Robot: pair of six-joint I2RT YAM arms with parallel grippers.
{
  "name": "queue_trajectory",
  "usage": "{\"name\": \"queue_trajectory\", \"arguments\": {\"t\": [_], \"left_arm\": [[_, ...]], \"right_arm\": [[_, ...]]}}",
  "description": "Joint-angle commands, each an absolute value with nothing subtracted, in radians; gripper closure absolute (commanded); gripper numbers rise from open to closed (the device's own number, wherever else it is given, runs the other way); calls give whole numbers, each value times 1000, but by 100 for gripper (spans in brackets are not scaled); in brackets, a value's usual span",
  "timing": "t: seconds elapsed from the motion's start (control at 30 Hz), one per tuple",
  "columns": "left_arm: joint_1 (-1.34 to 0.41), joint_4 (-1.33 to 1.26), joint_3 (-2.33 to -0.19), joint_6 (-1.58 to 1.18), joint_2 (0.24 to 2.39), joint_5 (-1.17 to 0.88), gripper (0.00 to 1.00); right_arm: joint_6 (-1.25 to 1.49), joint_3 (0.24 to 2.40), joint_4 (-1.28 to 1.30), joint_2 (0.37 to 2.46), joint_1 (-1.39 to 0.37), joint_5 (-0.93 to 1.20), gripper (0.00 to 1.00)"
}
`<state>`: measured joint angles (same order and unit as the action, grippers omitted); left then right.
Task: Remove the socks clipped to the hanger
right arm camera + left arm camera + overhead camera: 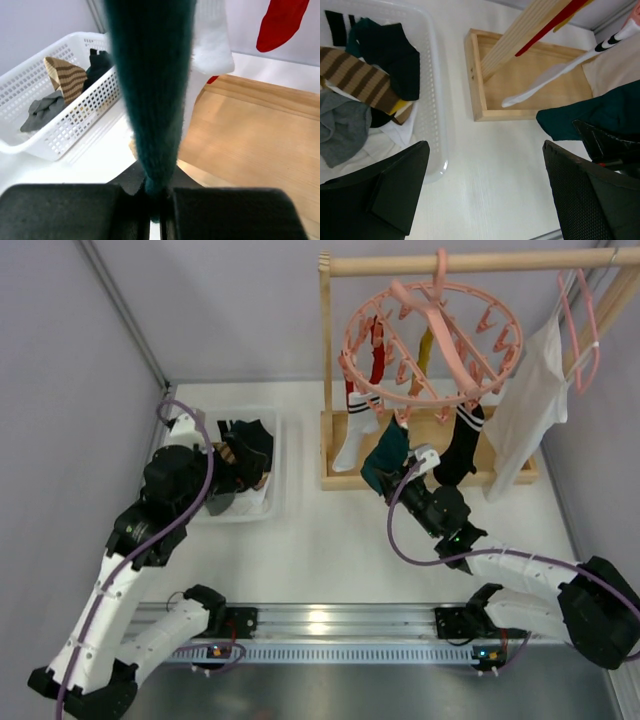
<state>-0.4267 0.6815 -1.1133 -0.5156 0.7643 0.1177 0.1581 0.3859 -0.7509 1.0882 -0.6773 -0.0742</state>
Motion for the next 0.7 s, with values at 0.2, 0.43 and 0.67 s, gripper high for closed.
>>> {"name": "queue_trajectory", "arguments": {"t": [0.2, 0.43, 0.67], "left_arm": [[-802, 588, -1495, -479, 1098, 421, 2], [-1109, 601, -1836, -276, 1376, 722, 1], [-1117, 637, -1988, -184, 1566, 753, 1]], "right_arm": [[121, 434, -862, 1152, -971, -518, 100], [84, 485, -876, 1230, -1090, -663, 100], [9, 580, -853, 1318, -1167, -799, 100]]}}
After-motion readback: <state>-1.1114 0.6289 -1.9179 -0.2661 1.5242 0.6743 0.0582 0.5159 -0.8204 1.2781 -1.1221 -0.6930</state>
